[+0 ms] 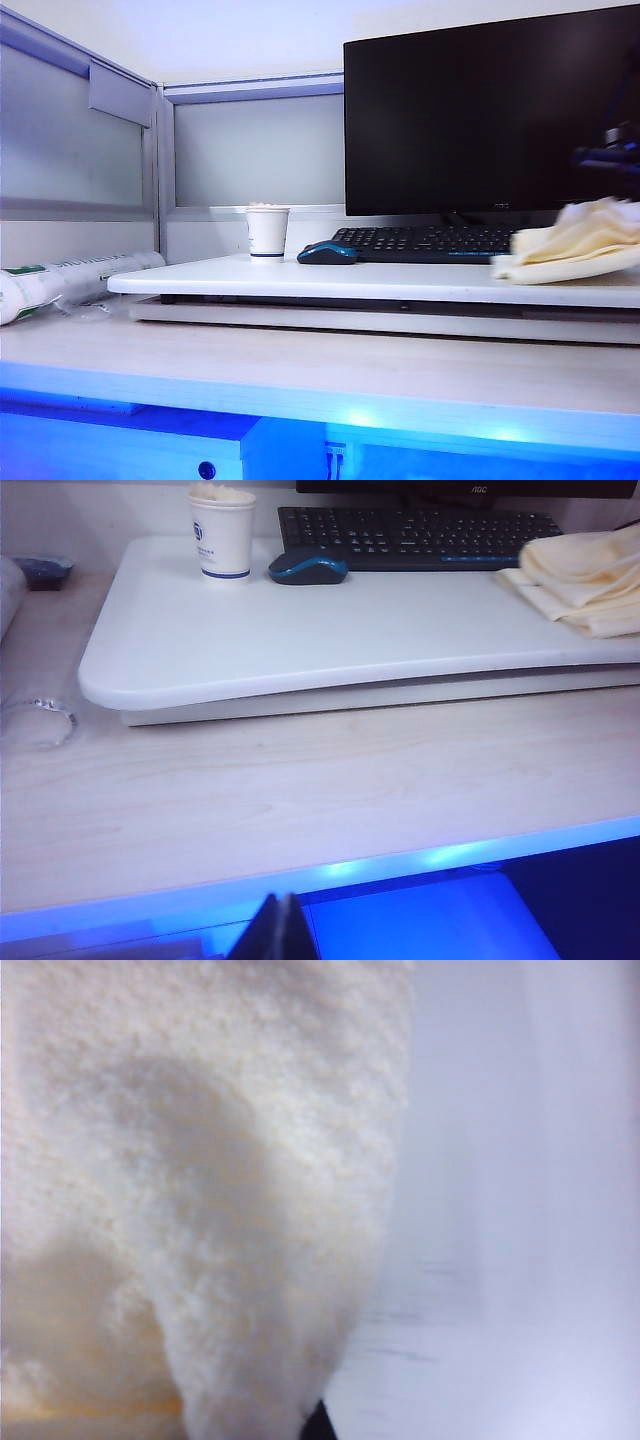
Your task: Wipe the tabletop with a clean cloth to remove dust and stains.
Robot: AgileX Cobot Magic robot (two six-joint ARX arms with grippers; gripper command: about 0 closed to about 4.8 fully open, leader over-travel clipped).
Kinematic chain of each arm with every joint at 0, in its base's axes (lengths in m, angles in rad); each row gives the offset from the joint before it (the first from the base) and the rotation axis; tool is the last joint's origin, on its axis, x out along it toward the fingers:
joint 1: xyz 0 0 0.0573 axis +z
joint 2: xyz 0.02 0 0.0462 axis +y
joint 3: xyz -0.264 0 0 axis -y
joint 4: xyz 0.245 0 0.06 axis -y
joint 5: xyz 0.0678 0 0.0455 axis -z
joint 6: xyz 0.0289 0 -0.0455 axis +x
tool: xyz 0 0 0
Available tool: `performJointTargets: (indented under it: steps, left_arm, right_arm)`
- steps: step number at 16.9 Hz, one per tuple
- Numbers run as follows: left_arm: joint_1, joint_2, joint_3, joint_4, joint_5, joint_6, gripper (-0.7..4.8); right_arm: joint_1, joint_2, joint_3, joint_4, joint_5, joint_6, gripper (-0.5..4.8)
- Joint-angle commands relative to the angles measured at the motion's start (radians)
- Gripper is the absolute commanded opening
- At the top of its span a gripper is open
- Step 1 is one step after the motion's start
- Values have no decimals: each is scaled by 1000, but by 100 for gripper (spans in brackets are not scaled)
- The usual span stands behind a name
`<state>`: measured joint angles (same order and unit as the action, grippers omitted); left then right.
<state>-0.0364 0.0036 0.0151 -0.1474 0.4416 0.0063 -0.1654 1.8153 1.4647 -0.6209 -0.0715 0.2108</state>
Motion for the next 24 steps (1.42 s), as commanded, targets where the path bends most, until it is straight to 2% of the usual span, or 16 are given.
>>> performJointTargets:
  steps: [1, 4, 8, 13, 19, 24]
  left_arm:
    - [1, 0, 1, -24, 4, -3, -6]
    - [1, 0, 1, -24, 5, -3, -6]
    - [0, 0, 1, -24, 5, -3, -6]
    - [0, 0, 1, -24, 7, -3, -6]
    - [0, 0, 1, -23, 9, -7, -6]
    - [0, 0, 1, -24, 14, -7, -6]
  right_arm:
    - [-9, -5, 4, -25, 3, -34, -6]
    - [3, -2, 4, 11, 2, -31, -6]
    - [82, 34, 4, 66, 5, -8, -6]
    - [237, 130, 4, 155, 6, 53, -6]
    - [457, 221, 5, 343, 6, 134, -6]
    - [587, 283, 5, 444, 3, 213, -6]
